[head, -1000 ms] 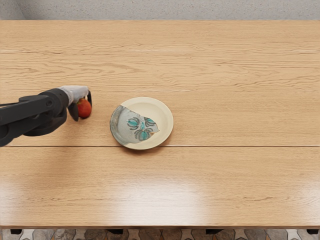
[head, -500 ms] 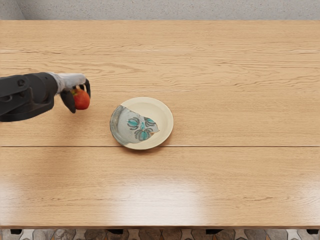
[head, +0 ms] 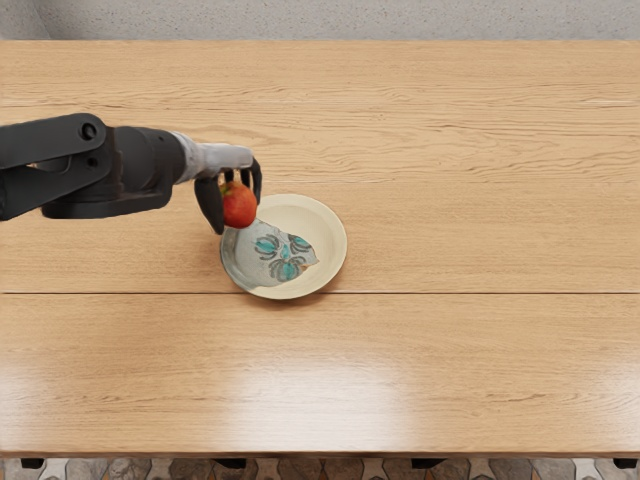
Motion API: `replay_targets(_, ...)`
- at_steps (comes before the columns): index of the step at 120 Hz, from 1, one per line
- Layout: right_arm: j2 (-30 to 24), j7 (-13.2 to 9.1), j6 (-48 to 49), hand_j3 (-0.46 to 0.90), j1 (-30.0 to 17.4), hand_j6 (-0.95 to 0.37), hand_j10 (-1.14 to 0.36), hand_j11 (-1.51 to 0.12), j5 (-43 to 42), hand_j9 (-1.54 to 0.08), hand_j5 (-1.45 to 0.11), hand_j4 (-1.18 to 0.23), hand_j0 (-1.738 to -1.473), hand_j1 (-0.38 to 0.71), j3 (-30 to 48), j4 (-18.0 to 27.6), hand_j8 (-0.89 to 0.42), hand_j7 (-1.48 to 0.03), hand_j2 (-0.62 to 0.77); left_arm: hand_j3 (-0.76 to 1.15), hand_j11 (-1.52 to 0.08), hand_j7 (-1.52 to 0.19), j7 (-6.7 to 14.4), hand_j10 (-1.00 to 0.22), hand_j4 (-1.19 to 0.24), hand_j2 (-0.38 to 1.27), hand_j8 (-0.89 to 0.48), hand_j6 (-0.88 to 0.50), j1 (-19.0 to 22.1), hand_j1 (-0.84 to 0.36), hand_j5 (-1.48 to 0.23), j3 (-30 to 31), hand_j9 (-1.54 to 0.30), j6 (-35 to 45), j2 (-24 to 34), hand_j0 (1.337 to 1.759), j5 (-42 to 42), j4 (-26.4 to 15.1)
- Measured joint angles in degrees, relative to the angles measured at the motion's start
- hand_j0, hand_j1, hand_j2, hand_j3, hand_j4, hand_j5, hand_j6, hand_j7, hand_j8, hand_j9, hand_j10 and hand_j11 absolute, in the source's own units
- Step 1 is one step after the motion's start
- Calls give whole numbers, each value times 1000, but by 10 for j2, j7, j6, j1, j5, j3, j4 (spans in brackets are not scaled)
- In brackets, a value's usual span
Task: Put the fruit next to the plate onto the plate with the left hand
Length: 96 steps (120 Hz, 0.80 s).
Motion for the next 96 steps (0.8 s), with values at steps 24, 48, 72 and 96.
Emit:
replay_targets(24,0,0,0,0,0,-13,-13,-17,0,-17,-17,-13,-1658,-333,0,0,-13,-17,-3,0,-938,-932,0,-671,-496,136,-546,-363,-19,-238,-925,0,-936,0,-35,1650,-23,0)
replay_targets(48,0,0,0,0,0,-13,-13,-17,0,-17,-17,-13,-1658,-333,0,0,-13,-17,-3,0,-925,-913,0,-659,-467,179,-514,-338,-7,-279,-916,4,-924,0,-60,1649,-30,3)
replay_targets(72,0,0,0,0,0,-13,-13,-17,0,-17,-17,-13,-1658,-333,0,0,-13,-17,-3,0,-881,-868,0,-632,-503,172,-546,-377,0,-269,-865,10,-879,1,-60,1651,-30,4)
replay_targets(96,0,0,0,0,0,-13,-13,-17,0,-17,-17,-13,-1658,-333,0,0,-13,-17,-3,0,-863,-849,0,-622,-530,131,-568,-409,27,-254,-842,18,-861,3,-59,1651,-24,5)
